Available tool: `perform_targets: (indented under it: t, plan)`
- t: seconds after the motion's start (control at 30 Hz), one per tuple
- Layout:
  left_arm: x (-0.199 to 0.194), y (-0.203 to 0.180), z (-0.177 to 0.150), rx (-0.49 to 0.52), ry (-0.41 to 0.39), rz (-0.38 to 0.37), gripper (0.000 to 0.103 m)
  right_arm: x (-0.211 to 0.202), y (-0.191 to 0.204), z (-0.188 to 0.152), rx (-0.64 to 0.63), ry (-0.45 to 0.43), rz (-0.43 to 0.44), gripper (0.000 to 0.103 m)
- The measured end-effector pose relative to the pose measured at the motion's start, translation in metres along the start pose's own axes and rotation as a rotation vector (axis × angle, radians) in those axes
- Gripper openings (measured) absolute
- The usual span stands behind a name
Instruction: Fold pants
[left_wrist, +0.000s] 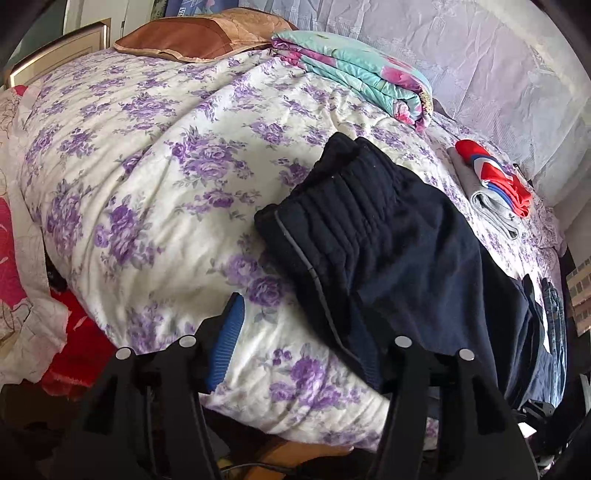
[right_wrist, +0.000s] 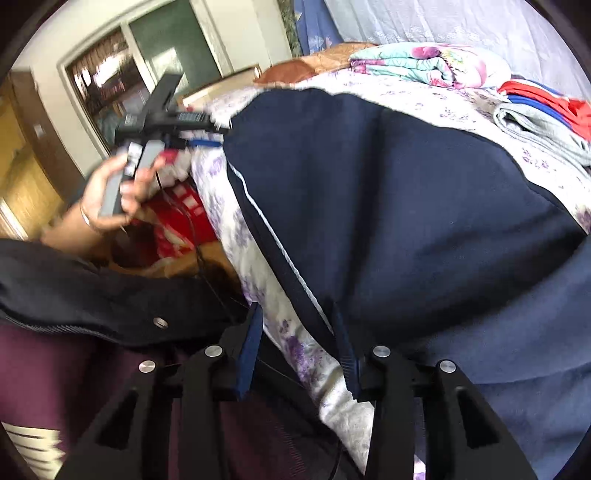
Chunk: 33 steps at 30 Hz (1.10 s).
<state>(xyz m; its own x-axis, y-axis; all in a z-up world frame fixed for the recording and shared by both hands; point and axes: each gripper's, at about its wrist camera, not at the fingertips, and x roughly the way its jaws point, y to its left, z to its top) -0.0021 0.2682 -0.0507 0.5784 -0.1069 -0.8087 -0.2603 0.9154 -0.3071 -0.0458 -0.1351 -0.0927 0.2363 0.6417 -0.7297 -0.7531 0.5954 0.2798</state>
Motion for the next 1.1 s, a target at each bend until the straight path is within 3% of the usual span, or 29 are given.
perform_targets:
  t: [0.1,0.17,0.2,0.23,0.27,0.33,0.47,0.5,0.53,0.6,0.63,0.7,0.8,0.9,0.97,1.07,1.1]
  plan:
    - [-0.031,-0.013,-0.006,0.03,-0.015,-0.006,0.056,-0.037,-0.003,0.006,0.008,-0.087,-0.035,0.041]
    - [-0.053,-0.036,-0.007,0.089,-0.057,-0.021,0.056,-0.073,-0.011,0.015,0.03,-0.182,-0.144,0.057]
    - [-0.063,-0.056,-0.008,0.138,-0.081,-0.048,0.056,-0.092,-0.02,0.022,0.066,-0.232,-0.234,0.079]
    - [-0.067,-0.072,-0.007,0.176,-0.092,-0.065,0.061,-0.109,-0.035,0.03,0.122,-0.276,-0.359,0.093]
    - [-0.068,-0.09,-0.008,0.219,-0.095,-0.083,0.065,-0.121,-0.054,0.039,0.19,-0.298,-0.497,0.096]
    - [-0.053,-0.134,-0.015,0.321,-0.073,-0.146,0.07,-0.123,-0.094,0.058,0.291,-0.252,-0.689,0.096]
    - [0.013,-0.195,-0.048,0.436,0.099,-0.188,0.07,-0.077,-0.173,0.082,0.479,-0.065,-0.741,0.095]
    - [0.031,-0.205,-0.061,0.457,0.157,-0.201,0.07,-0.062,-0.191,0.08,0.51,0.007,-0.791,0.087]
    - [0.043,-0.212,-0.072,0.479,0.187,-0.203,0.07,-0.045,-0.204,0.076,0.522,0.081,-0.846,0.057]
    - [0.052,-0.217,-0.088,0.532,0.167,-0.15,0.071,-0.025,-0.223,0.055,0.54,0.152,-0.79,0.024]
    - [0.052,-0.217,-0.092,0.544,0.157,-0.151,0.073,-0.032,-0.219,0.05,0.52,0.105,-0.777,0.011]
    - [0.049,-0.21,-0.092,0.529,0.154,-0.189,0.074,-0.064,-0.208,0.04,0.506,0.004,-0.731,0.01]
    - [0.047,-0.198,-0.084,0.483,0.178,-0.249,0.074,-0.149,-0.174,0.008,0.555,-0.276,-0.726,0.01]
    - [0.046,-0.193,-0.083,0.463,0.184,-0.276,0.074,-0.205,-0.132,-0.066,0.634,-0.556,-0.695,0.01]
    - [0.047,-0.191,-0.083,0.459,0.187,-0.278,0.074,-0.197,-0.127,-0.124,0.772,-0.615,-0.648,0.01]
    - [0.045,-0.191,-0.083,0.453,0.197,-0.281,0.074,-0.163,-0.137,-0.184,0.925,-0.565,-0.572,0.008]
    - [0.045,-0.191,-0.082,0.451,0.204,-0.283,0.074,-0.165,-0.134,-0.195,0.937,-0.629,-0.535,0.013]
